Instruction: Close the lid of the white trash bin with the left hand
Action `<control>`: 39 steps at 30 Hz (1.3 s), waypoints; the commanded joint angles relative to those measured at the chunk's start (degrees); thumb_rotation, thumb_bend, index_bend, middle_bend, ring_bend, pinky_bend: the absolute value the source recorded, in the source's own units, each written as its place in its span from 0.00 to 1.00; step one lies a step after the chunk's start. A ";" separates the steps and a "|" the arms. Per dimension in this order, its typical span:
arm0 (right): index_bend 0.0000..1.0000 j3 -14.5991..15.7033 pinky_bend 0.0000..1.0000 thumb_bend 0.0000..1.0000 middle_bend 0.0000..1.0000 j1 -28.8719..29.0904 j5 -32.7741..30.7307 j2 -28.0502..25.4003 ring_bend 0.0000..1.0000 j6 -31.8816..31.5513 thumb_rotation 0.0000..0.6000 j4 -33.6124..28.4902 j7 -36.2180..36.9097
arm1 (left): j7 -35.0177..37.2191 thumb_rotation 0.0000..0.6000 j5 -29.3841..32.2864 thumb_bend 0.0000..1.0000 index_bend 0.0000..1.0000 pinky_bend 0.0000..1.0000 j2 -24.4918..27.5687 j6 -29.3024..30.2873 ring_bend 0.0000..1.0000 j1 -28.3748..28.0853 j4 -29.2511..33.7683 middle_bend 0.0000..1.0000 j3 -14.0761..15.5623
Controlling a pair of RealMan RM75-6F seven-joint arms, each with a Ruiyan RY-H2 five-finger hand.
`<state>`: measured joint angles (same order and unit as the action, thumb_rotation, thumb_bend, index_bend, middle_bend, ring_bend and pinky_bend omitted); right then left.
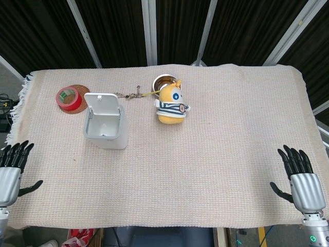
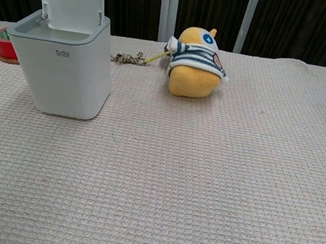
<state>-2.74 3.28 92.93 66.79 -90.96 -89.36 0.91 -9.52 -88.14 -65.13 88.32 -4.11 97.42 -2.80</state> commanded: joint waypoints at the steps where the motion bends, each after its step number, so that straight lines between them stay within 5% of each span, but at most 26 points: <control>1: 0.00 -0.04 0.00 0.24 0.00 0.10 -0.11 0.01 0.00 0.18 1.00 -0.06 0.27 | -0.97 1.00 2.68 0.28 0.00 0.44 2.35 -1.05 0.35 -2.70 4.34 0.36 -4.11; 4: 0.00 -0.07 0.00 0.24 0.00 0.22 -0.19 0.04 0.00 0.40 1.00 -0.13 0.43 | -2.24 1.00 6.00 0.40 0.00 0.69 4.74 -4.39 0.67 -5.28 8.26 0.71 -6.74; 12: 0.00 -0.14 0.00 0.24 0.00 0.37 -0.61 0.01 0.00 0.87 1.00 -0.61 0.56 | -7.41 1.00 17.39 0.57 0.00 0.87 9.87 -14.75 0.92 -14.29 16.06 0.98 -14.38; 23: 0.00 -0.22 0.00 0.24 0.00 0.29 -1.66 -0.56 0.00 1.46 1.00 -1.01 2.24 | -17.71 1.00 42.51 0.63 0.04 0.93 13.50 -27.70 0.98 -29.86 18.68 1.00 -22.16; 29: 0.00 -0.23 0.00 0.24 0.00 0.16 -2.09 -0.87 0.00 1.59 1.00 -1.02 3.30 | -23.97 1.00 55.70 0.63 0.10 0.93 12.01 -30.28 0.98 -38.35 16.77 1.00 -22.35; 39: 0.00 -0.37 0.00 0.24 0.00 -0.12 -2.91 -1.37 0.00 1.70 1.00 -1.12 4.60 | -31.26 1.00 68.08 0.64 0.19 0.93 6.88 -29.14 0.98 -48.76 12.38 1.00 -20.08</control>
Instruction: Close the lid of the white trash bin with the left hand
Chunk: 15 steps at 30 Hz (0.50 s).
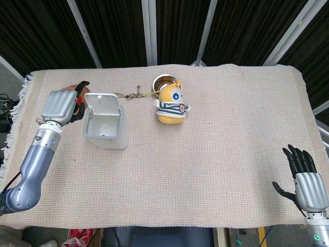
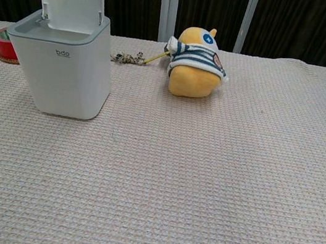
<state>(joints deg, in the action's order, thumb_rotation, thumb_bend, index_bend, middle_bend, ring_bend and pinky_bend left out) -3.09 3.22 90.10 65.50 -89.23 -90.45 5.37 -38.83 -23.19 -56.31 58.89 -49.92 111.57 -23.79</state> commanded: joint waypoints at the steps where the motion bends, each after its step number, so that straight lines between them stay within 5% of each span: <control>1: 0.00 -0.03 0.00 0.24 0.00 -0.08 -0.11 -0.11 0.00 -0.05 1.00 -0.04 0.19 | -2.34 1.00 3.78 0.64 0.20 0.94 -2.32 0.39 0.98 -3.54 -2.08 1.00 1.10; 15: 0.00 -0.03 0.00 0.24 0.00 -0.33 -0.05 -0.22 0.00 -0.34 1.00 0.09 0.42 | -1.90 1.00 9.37 0.64 0.31 0.94 -3.43 1.17 0.98 -7.46 -1.47 1.00 2.62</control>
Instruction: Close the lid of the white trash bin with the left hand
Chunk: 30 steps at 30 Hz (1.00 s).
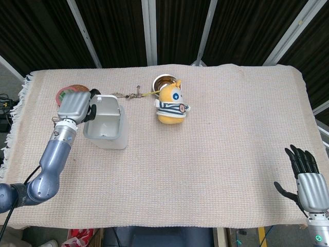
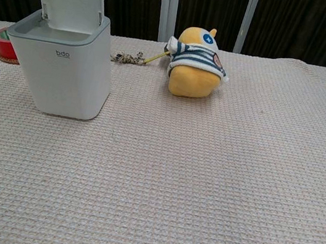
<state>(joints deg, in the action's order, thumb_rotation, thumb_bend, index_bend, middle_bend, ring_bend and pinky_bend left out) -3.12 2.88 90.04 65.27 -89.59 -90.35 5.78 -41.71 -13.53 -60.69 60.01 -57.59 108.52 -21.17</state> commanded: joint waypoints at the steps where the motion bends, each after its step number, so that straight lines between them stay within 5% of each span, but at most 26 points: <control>1: 0.00 0.00 0.00 0.24 0.00 0.02 0.02 0.01 0.00 0.04 1.00 0.00 -0.04 | 1.33 1.00 -0.76 0.64 0.31 0.94 1.62 0.06 0.98 0.48 2.73 1.00 0.18; 16: 0.00 0.39 0.00 0.24 0.00 0.03 0.74 0.08 0.00 0.15 1.00 -0.40 -0.40 | 4.96 1.00 -9.41 0.64 0.31 0.94 8.92 0.03 0.98 5.69 14.28 1.00 6.13; 30: 0.00 0.51 0.00 0.24 0.00 -0.29 0.97 -0.07 0.00 -0.30 1.00 -0.56 -0.17 | 6.11 1.00 -14.35 0.64 0.31 0.94 5.10 1.39 0.98 6.74 13.99 1.00 11.15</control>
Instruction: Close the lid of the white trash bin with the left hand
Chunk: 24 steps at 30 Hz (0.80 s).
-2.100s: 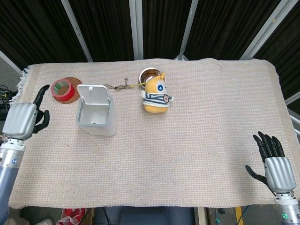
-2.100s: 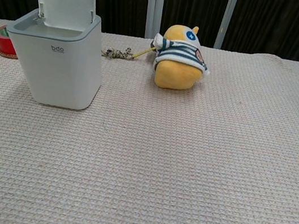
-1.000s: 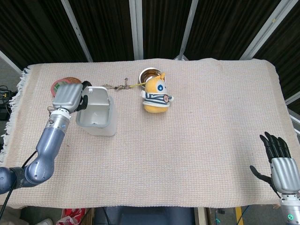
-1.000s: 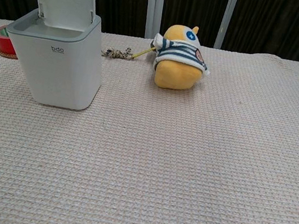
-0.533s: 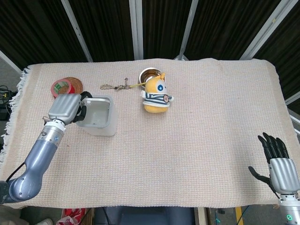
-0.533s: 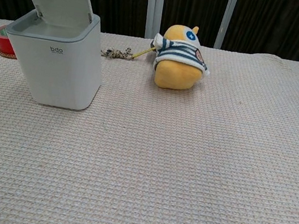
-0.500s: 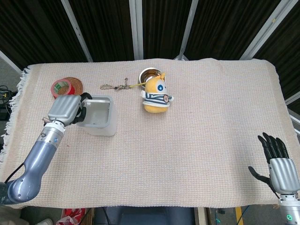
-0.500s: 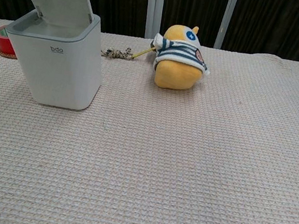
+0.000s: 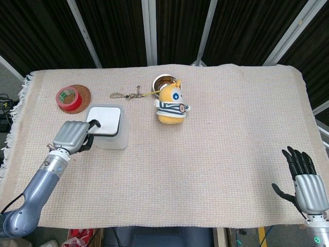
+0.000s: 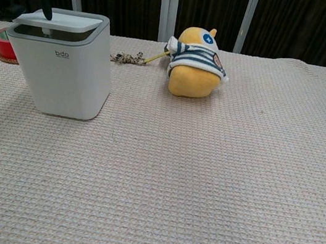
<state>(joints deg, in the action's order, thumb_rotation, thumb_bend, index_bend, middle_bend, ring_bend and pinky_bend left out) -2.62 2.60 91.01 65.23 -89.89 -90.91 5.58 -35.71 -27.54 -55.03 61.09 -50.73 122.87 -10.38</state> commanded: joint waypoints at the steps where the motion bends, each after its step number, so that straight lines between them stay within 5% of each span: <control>1: 0.00 0.01 0.00 0.24 0.00 -0.03 -0.01 -0.04 0.00 -0.01 1.00 0.00 0.08 | 0.18 1.00 -0.47 0.64 0.31 0.94 -0.85 0.42 0.98 -0.18 -0.57 1.00 0.47; 16: 0.00 -0.09 0.00 0.24 0.00 -0.19 -0.08 -0.10 0.00 -0.21 1.00 0.13 0.34 | 0.32 1.00 0.15 0.64 0.31 0.94 -3.00 0.94 0.98 -1.10 -2.53 1.00 2.28; 24: 0.00 -0.10 0.00 0.24 0.00 -0.19 0.16 -0.07 0.00 -0.35 1.00 0.14 0.33 | 2.41 1.00 -2.79 0.64 0.28 0.94 -0.70 3.32 0.98 -1.06 -0.03 1.00 -0.02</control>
<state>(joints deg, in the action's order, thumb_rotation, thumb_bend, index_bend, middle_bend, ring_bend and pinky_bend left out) -2.71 2.41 91.18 65.16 -90.24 -90.76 5.91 -34.07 -29.35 -56.27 63.68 -51.94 122.22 -9.66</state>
